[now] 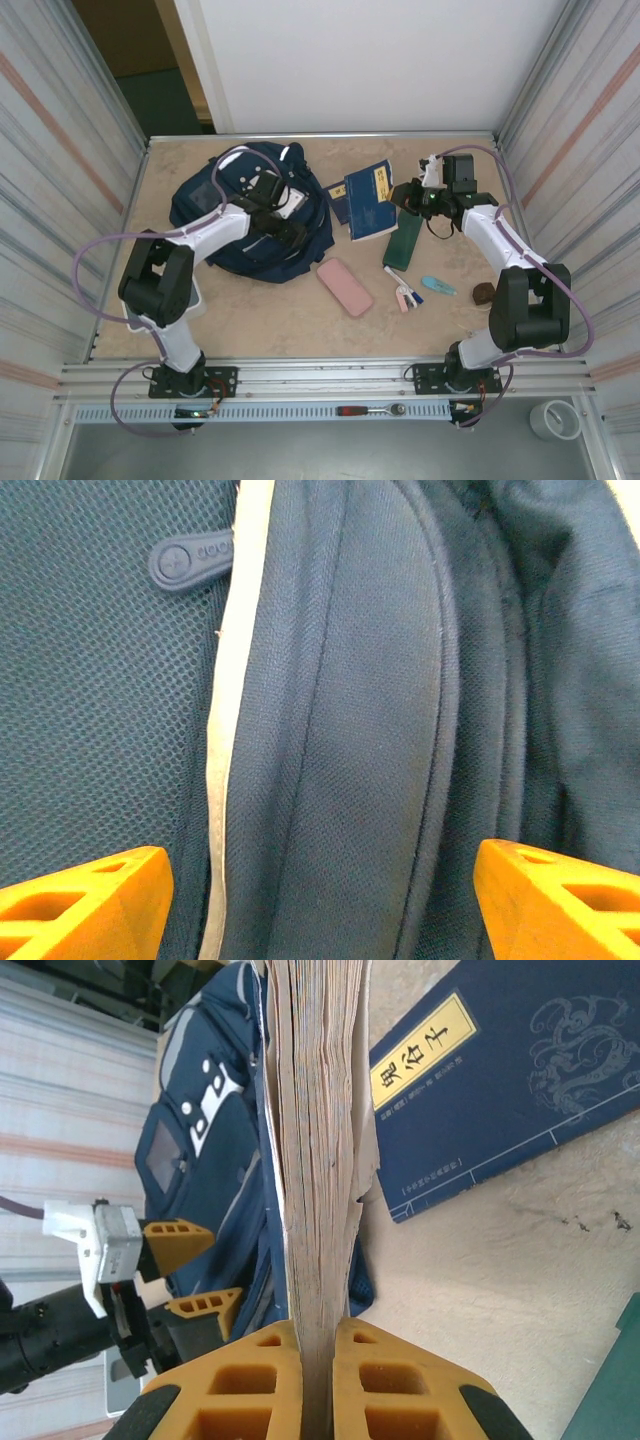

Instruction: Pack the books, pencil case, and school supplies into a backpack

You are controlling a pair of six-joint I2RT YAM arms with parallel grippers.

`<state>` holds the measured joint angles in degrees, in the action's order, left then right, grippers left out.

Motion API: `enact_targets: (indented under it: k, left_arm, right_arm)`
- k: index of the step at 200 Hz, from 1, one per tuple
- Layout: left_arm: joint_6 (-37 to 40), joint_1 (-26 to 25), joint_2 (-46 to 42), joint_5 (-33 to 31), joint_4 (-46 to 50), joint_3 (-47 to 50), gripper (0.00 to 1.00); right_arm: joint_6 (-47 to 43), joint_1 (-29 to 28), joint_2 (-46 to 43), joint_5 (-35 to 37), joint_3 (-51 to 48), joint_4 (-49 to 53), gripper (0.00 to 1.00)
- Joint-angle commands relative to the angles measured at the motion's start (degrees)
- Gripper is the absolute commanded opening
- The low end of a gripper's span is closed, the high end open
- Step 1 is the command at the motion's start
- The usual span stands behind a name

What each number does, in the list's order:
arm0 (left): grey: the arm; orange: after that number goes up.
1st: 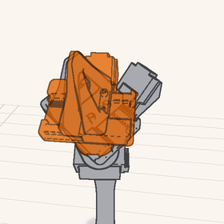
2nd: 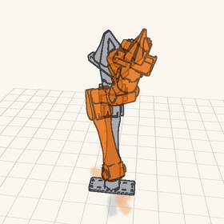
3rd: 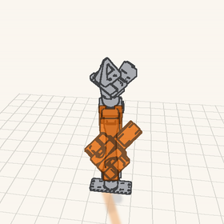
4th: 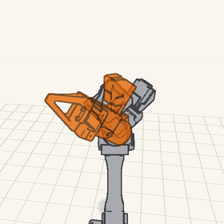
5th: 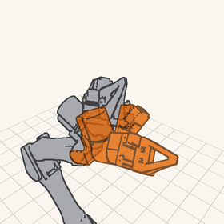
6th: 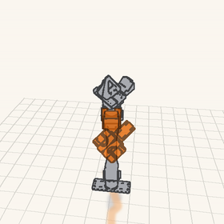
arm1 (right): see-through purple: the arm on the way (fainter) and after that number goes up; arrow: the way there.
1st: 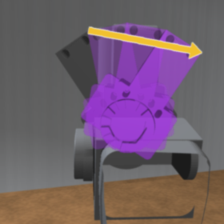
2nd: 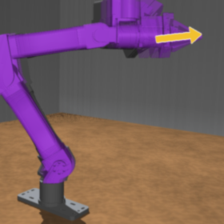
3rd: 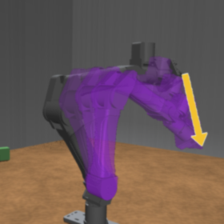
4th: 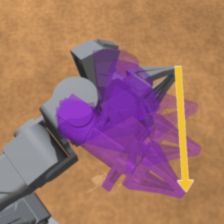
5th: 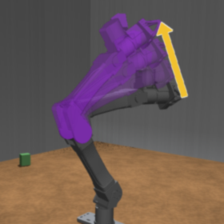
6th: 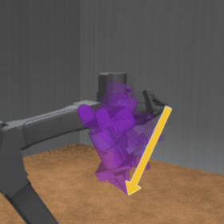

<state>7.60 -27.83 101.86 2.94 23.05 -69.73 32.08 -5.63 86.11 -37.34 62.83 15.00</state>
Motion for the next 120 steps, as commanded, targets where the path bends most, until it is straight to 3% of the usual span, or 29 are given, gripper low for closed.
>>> enact_targets:
  k: [1, 15, 52, 78, 100, 120]
  left_arm:
    - [1.0, -0.4, 3.1, -3.0, 1.0, -2.1, 0.77]
    - [0.9, -0.5, 4.4, -5.7, 2.8, -4.0, 0.70]
    - [1.0, -0.3, 0.0, -5.3, 1.0, -3.4, 0.36]
    - [0.5, 2.0, -8.8, 5.3, -3.9, -0.5, 0.17]
    - [-3.1, 6.8, -16.6, 16.1, -11.0, 2.7, 0.01]
    - [-7.9, 11.5, -20.9, 23.0, -16.9, 4.7, 0.00]
  right_arm:
    - [-1.7, -0.4, -0.1, -0.9, 0.8, -0.2, 0.00]
    - [-1.9, -0.6, 0.1, -0.9, 0.9, 0.0, 0.00]
    - [-2.6, -1.6, -0.7, -0.3, 0.8, 2.1, 0.00]
    - [-2.1, -3.5, -2.4, -2.1, -0.7, 3.5, 0.00]
    - [1.8, -5.7, -4.5, -5.5, -4.2, 0.3, 0.00]
    - [4.8, -9.3, -4.2, -7.6, -5.3, -2.1, 0.00]
